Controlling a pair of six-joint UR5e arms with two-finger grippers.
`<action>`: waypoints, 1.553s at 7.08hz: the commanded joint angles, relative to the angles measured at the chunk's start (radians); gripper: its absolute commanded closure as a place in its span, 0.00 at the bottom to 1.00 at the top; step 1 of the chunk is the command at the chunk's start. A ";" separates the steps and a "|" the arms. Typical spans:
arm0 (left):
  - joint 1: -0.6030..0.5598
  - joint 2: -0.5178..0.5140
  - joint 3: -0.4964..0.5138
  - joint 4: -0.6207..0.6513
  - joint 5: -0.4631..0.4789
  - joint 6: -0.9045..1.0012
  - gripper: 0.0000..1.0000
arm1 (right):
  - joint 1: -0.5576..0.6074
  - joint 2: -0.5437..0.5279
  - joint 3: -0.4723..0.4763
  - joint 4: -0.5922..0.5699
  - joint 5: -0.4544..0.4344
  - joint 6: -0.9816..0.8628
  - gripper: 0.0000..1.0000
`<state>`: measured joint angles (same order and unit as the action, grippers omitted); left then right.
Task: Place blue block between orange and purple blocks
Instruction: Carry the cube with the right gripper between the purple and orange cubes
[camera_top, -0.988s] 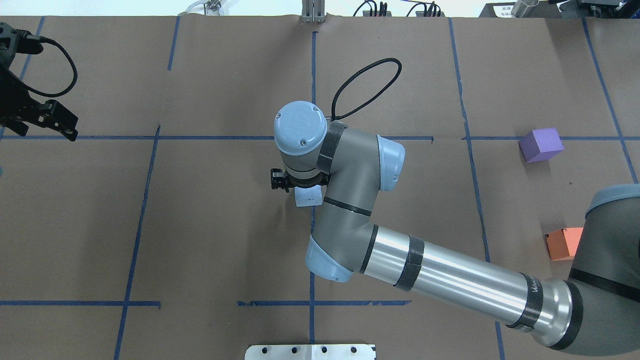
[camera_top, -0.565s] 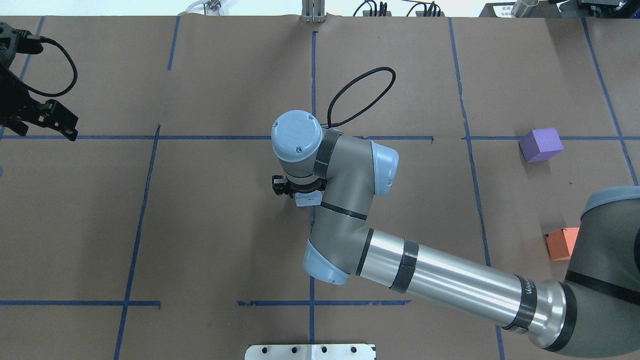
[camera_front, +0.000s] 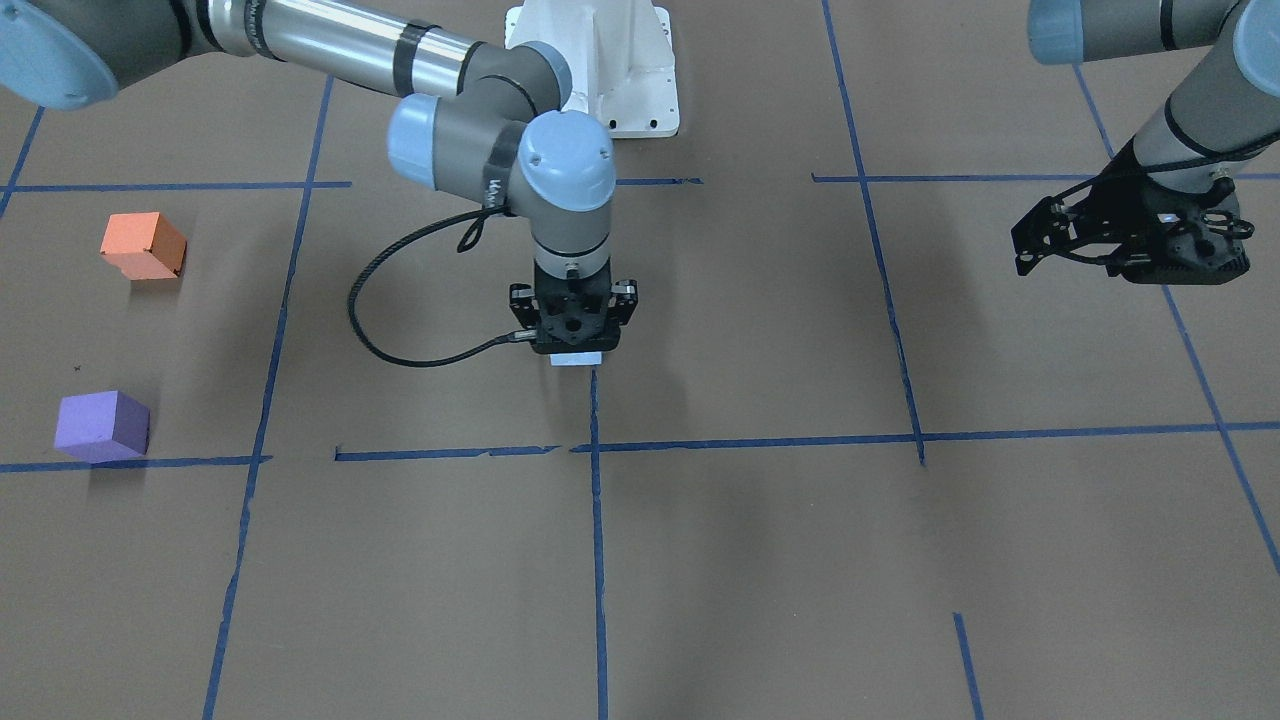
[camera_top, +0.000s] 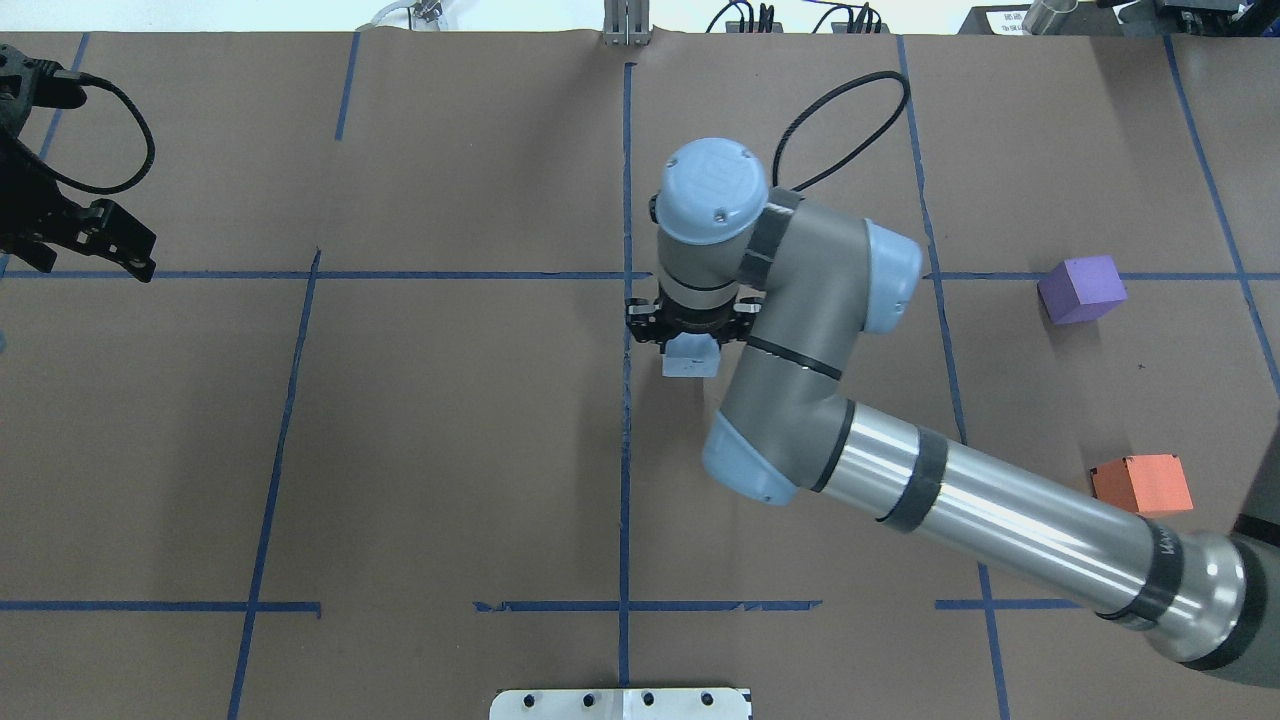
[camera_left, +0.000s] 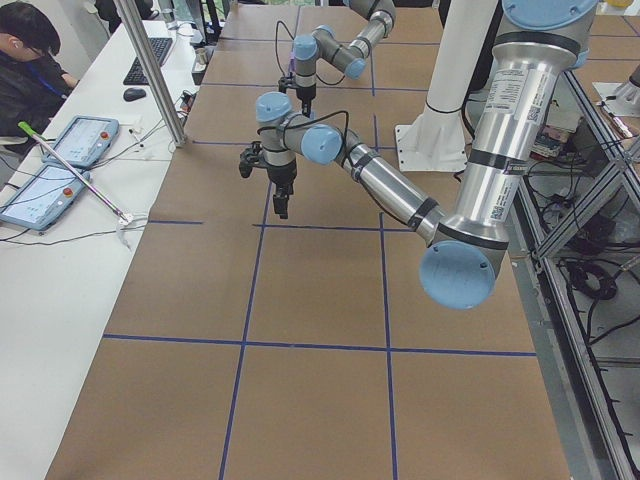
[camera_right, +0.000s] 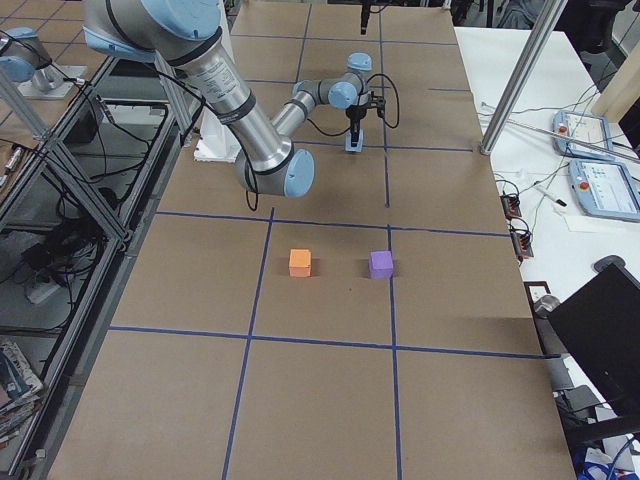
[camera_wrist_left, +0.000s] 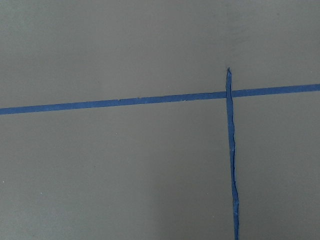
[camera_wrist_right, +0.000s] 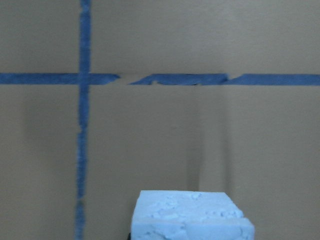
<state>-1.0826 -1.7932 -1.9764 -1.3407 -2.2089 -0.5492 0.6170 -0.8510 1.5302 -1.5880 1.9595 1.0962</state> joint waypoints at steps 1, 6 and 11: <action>0.001 0.000 -0.001 0.000 0.000 -0.008 0.00 | 0.148 -0.223 0.154 -0.003 0.086 -0.219 0.88; 0.007 -0.002 -0.004 0.000 0.000 -0.035 0.00 | 0.367 -0.712 0.242 0.279 0.203 -0.437 0.83; 0.007 -0.006 -0.004 -0.002 0.002 -0.031 0.00 | 0.389 -0.755 0.278 0.280 0.211 -0.440 0.00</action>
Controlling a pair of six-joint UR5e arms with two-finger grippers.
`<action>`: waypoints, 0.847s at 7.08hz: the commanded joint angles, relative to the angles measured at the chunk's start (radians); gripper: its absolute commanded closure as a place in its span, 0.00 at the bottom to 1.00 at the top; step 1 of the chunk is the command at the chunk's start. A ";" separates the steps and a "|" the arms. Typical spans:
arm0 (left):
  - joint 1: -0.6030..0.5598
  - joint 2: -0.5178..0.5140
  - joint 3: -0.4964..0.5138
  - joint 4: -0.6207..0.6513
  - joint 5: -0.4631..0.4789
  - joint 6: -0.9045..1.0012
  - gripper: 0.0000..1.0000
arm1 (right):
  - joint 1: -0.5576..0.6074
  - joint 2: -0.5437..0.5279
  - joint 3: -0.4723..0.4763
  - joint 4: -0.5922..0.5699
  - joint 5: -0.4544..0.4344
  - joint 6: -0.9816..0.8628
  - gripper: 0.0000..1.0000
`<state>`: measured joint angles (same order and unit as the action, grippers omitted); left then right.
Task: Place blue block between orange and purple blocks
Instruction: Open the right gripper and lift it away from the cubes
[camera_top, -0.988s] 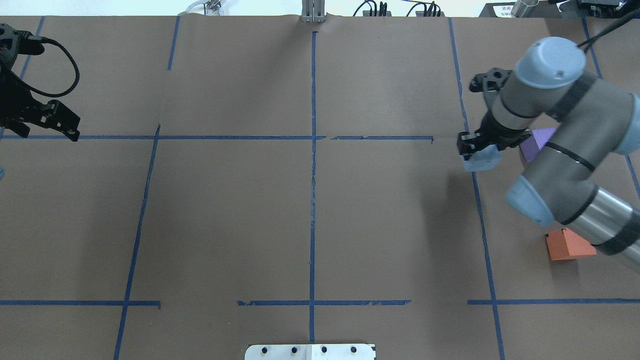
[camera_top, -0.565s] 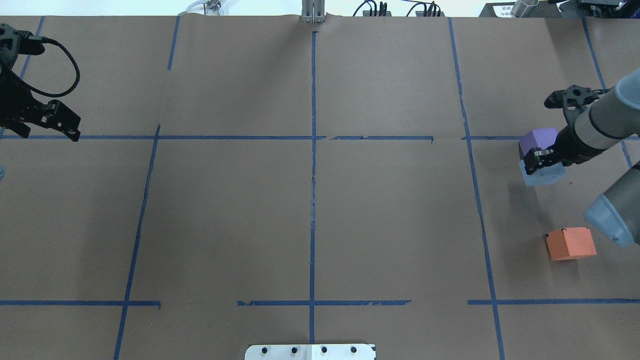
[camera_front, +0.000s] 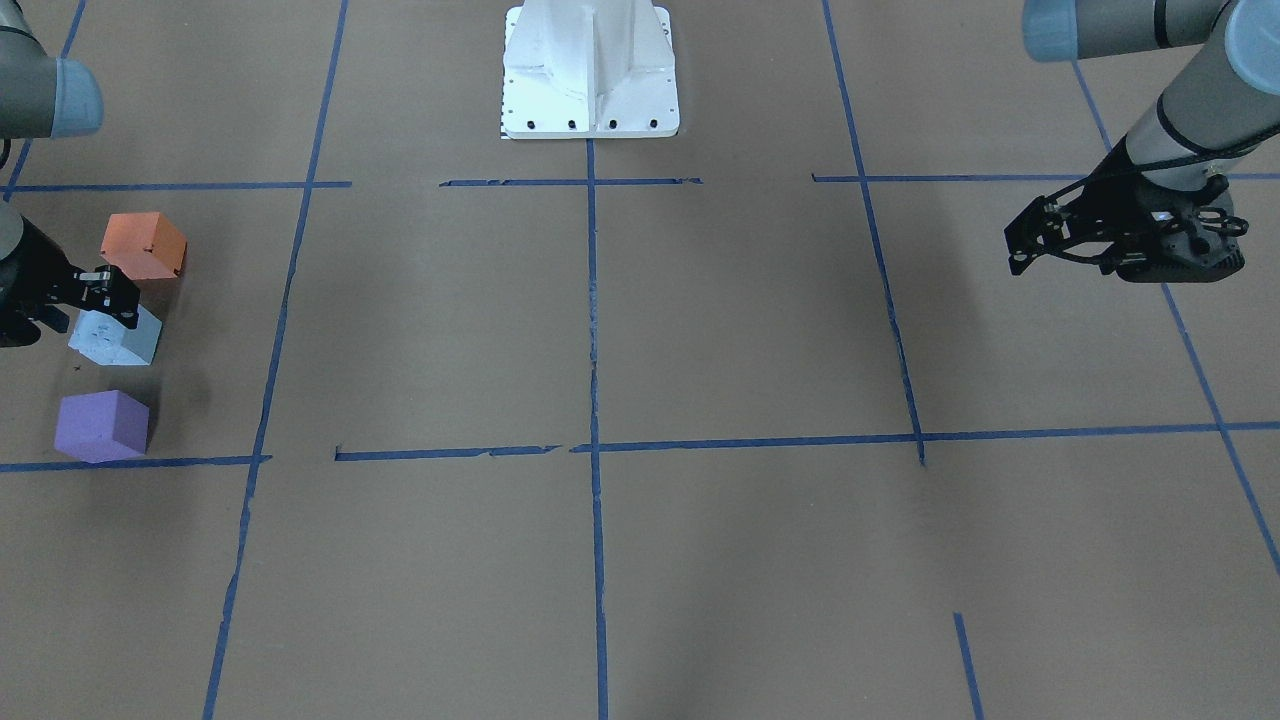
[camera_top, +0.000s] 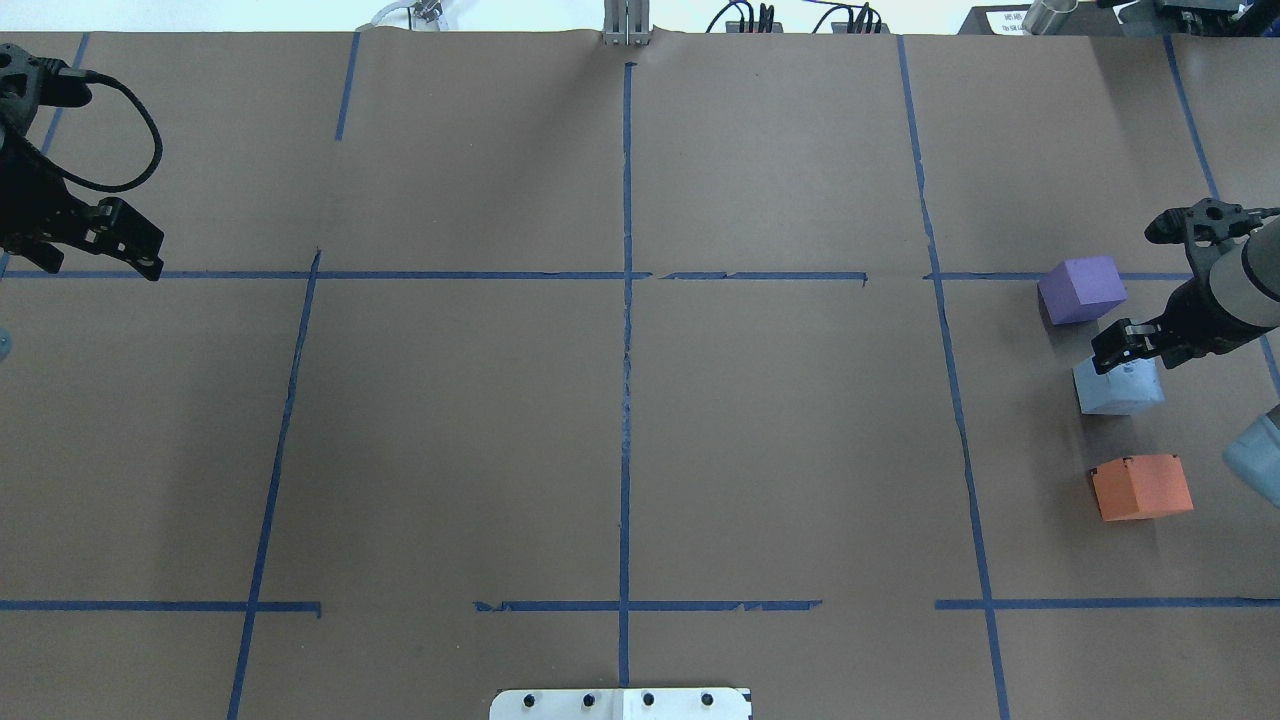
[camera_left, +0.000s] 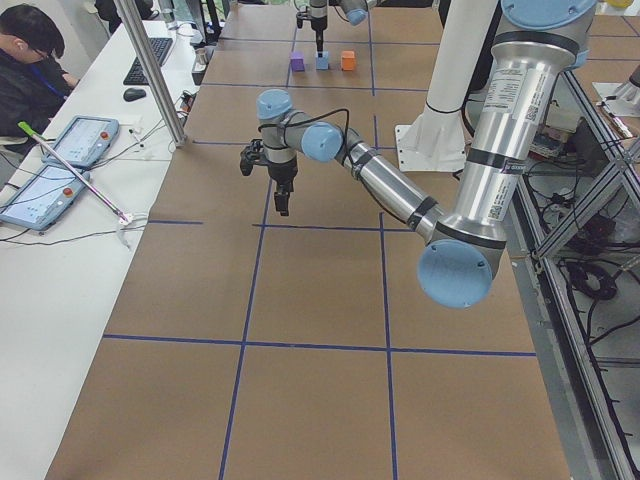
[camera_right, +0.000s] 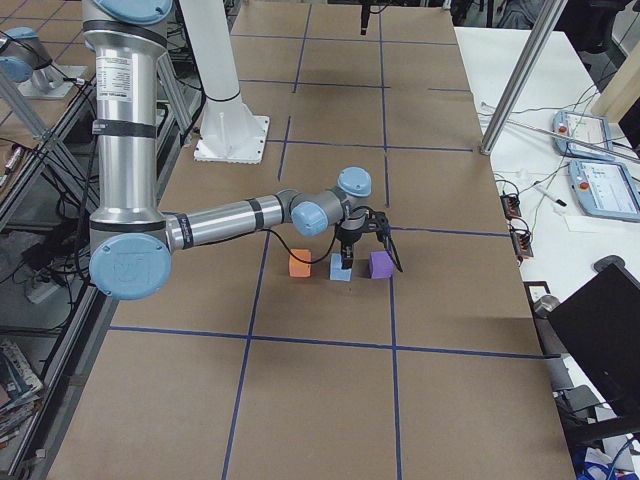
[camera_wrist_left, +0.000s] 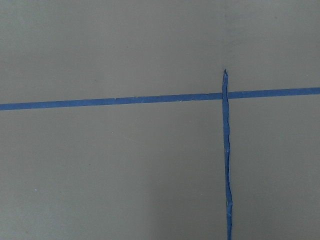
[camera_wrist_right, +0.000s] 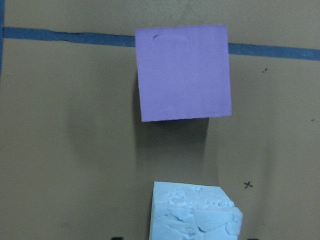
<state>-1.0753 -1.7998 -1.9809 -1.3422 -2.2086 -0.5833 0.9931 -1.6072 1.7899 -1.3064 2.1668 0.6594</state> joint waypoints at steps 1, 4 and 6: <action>-0.002 0.007 0.001 0.000 -0.002 0.022 0.00 | 0.060 0.003 0.028 -0.019 0.023 -0.042 0.00; -0.172 0.147 0.016 0.001 -0.008 0.436 0.00 | 0.336 -0.007 0.029 -0.259 0.067 -0.519 0.00; -0.401 0.223 0.142 0.001 -0.096 0.750 0.00 | 0.491 -0.023 0.028 -0.380 0.070 -0.763 0.00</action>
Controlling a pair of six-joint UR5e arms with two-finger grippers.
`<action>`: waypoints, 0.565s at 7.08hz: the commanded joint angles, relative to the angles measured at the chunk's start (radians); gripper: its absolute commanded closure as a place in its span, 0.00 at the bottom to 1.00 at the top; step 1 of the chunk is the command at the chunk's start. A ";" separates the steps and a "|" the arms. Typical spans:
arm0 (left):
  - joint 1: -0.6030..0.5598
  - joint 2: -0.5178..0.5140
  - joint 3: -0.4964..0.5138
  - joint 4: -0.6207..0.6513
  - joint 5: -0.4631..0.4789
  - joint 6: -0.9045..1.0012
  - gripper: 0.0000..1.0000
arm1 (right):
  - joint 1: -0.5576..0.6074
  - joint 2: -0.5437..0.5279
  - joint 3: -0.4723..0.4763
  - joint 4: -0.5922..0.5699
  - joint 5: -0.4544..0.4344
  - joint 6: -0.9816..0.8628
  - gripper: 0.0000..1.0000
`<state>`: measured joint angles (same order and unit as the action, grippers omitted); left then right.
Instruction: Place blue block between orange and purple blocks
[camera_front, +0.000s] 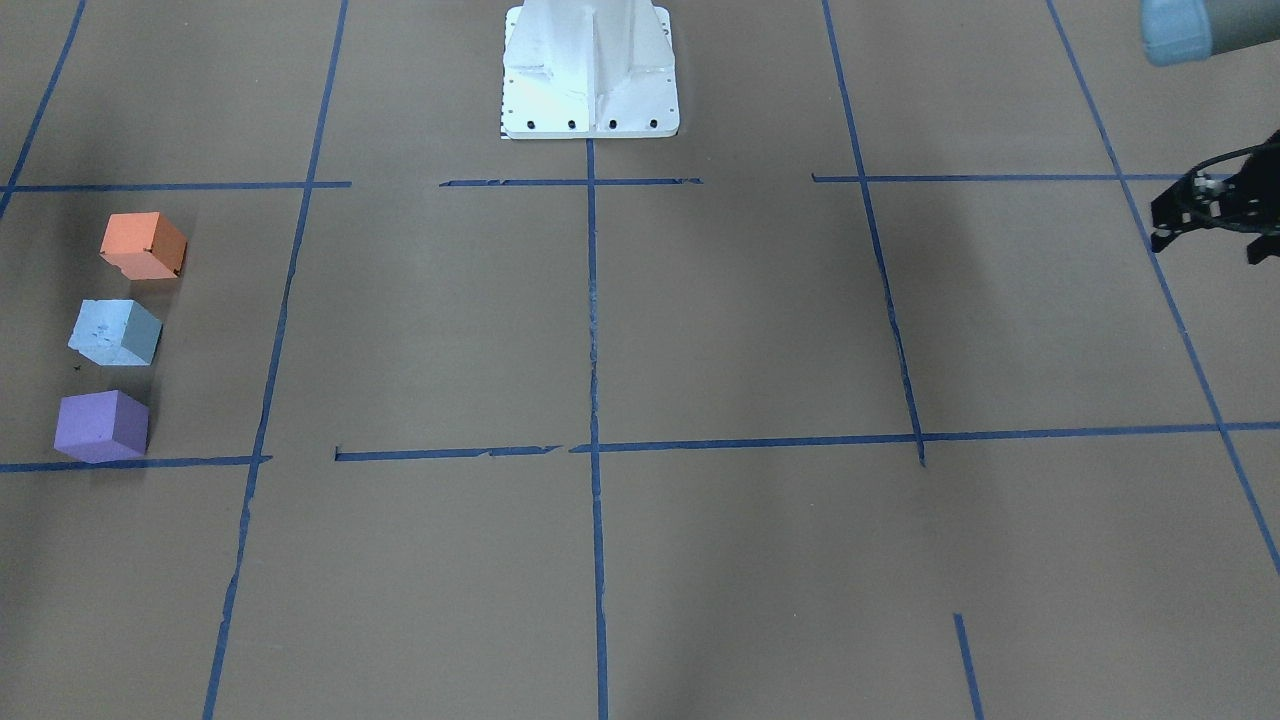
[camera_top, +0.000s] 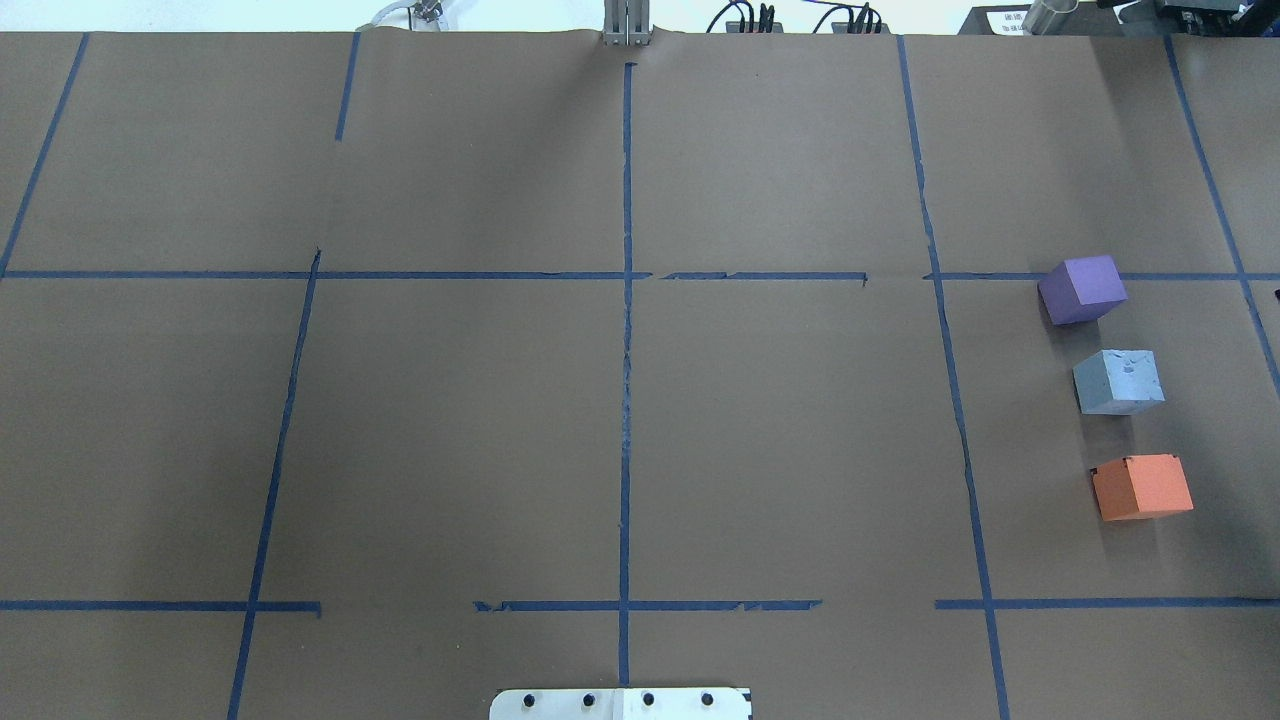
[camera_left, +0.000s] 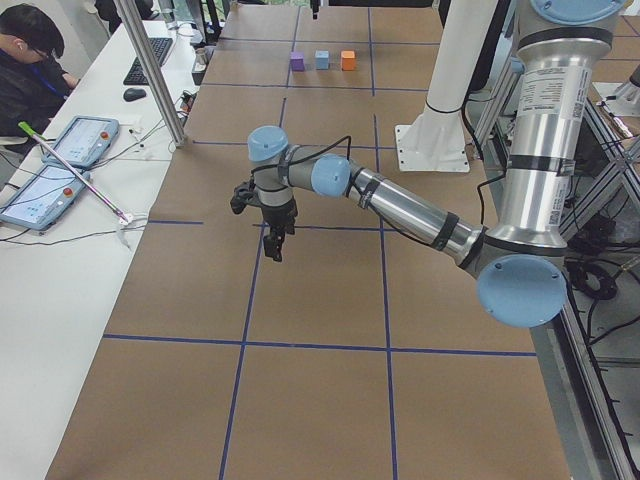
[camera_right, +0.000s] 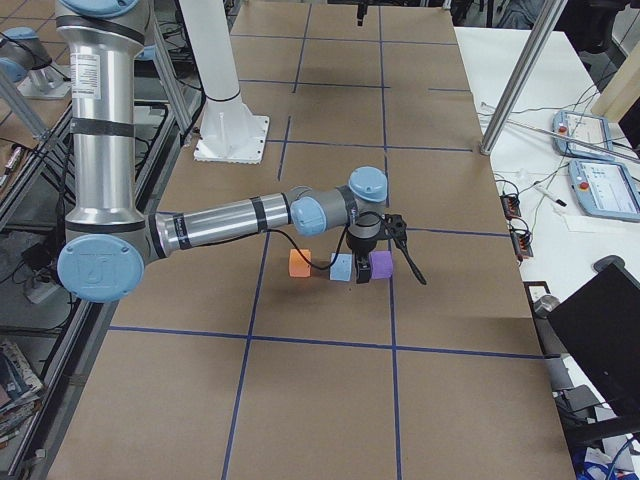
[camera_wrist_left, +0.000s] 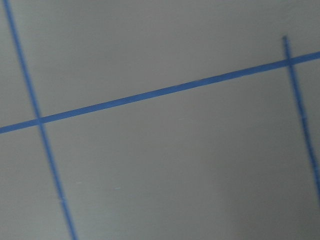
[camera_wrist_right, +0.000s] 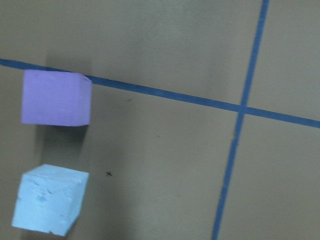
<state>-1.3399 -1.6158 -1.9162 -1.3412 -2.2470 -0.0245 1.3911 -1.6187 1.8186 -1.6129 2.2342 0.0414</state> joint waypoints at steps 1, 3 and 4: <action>-0.238 0.048 0.159 -0.001 -0.141 0.301 0.00 | 0.121 -0.032 -0.004 -0.082 0.063 -0.175 0.00; -0.272 0.153 0.137 -0.010 -0.093 0.307 0.00 | 0.140 -0.055 -0.007 -0.076 0.084 -0.167 0.00; -0.274 0.162 0.129 -0.039 -0.068 0.296 0.00 | 0.140 -0.056 -0.009 -0.075 0.082 -0.160 0.00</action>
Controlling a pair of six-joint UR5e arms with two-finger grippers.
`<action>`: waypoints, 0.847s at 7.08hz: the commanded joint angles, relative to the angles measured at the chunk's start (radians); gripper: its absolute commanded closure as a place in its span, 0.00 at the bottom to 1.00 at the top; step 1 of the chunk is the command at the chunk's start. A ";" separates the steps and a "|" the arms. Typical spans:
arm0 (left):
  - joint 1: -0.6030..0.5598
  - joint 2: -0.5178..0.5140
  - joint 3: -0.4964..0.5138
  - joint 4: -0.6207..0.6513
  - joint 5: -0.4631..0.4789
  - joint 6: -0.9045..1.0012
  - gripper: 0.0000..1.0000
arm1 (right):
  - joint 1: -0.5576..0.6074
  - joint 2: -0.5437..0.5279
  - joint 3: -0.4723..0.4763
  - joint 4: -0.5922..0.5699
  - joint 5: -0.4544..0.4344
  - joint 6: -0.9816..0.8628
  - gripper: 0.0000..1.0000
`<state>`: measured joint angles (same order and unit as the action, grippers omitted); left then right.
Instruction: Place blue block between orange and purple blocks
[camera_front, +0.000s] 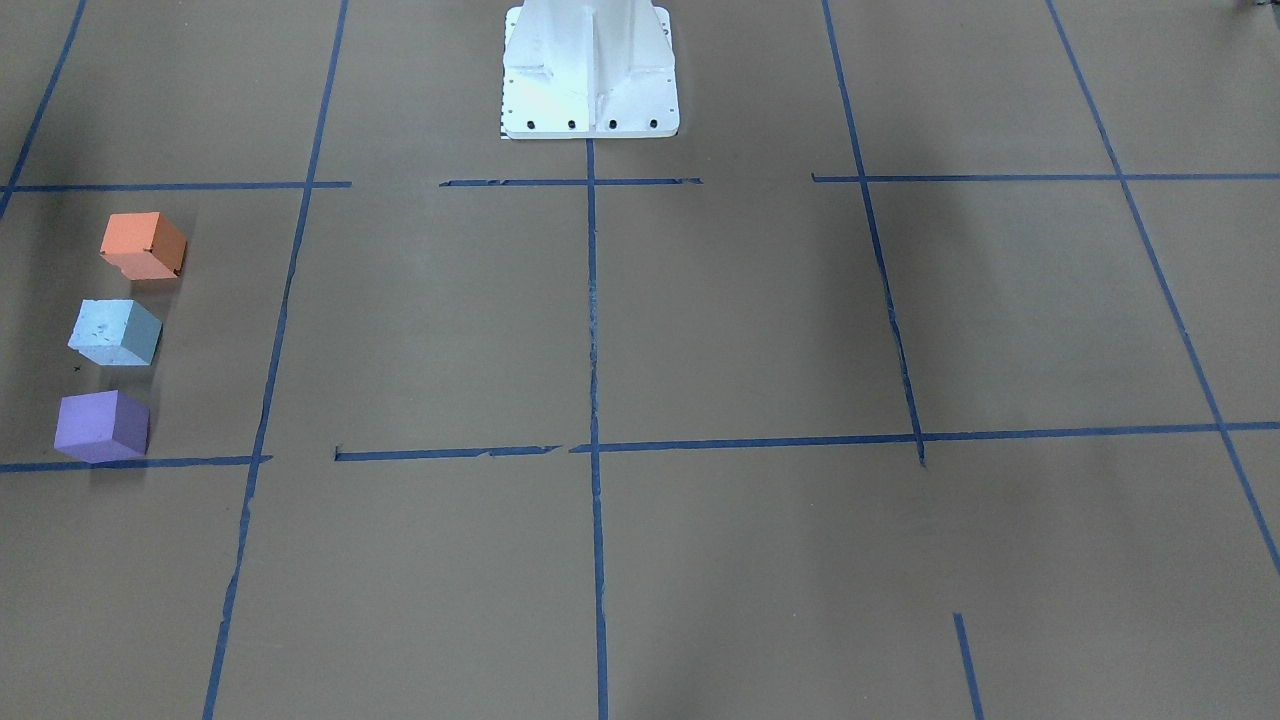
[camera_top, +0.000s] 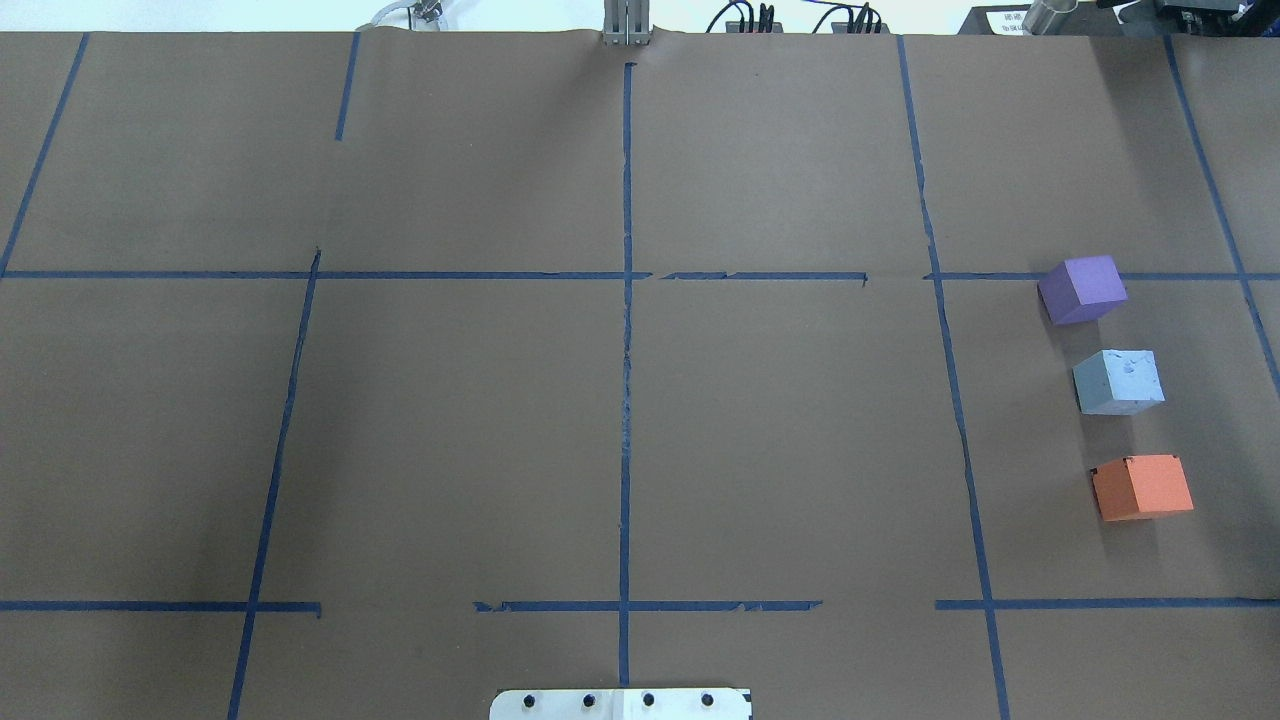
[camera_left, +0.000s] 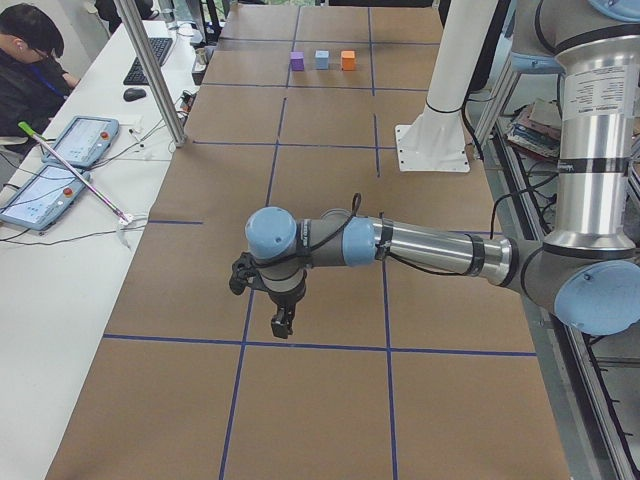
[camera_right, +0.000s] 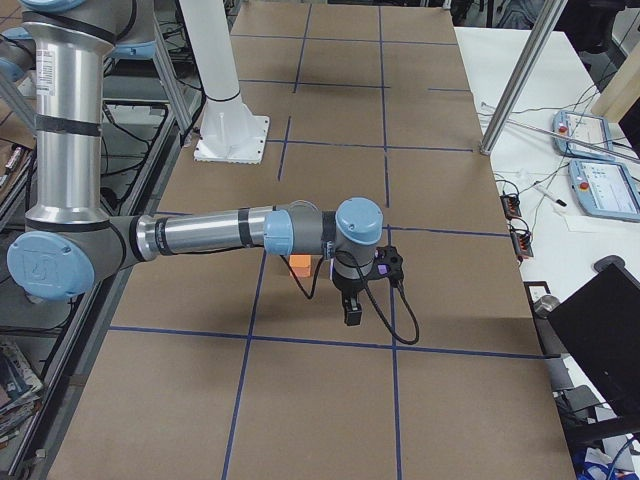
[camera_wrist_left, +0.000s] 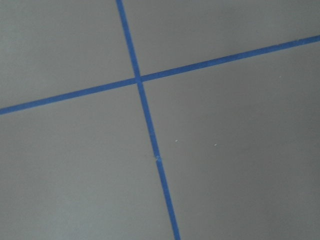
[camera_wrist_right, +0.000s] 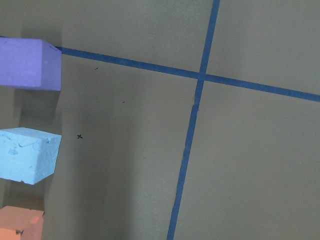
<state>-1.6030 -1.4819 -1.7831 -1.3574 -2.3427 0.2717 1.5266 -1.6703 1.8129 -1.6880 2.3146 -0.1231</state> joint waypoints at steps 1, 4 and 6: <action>-0.012 0.034 -0.007 -0.025 0.037 0.001 0.00 | 0.004 -0.023 0.002 0.005 0.003 0.003 0.00; -0.008 0.051 -0.009 -0.026 0.080 0.003 0.00 | 0.004 -0.032 0.003 0.007 0.005 0.002 0.00; -0.008 0.052 -0.009 -0.026 0.082 0.003 0.00 | 0.004 -0.032 -0.003 0.007 0.003 -0.003 0.00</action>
<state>-1.6109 -1.4310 -1.7925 -1.3835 -2.2633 0.2747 1.5309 -1.7022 1.8132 -1.6813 2.3189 -0.1229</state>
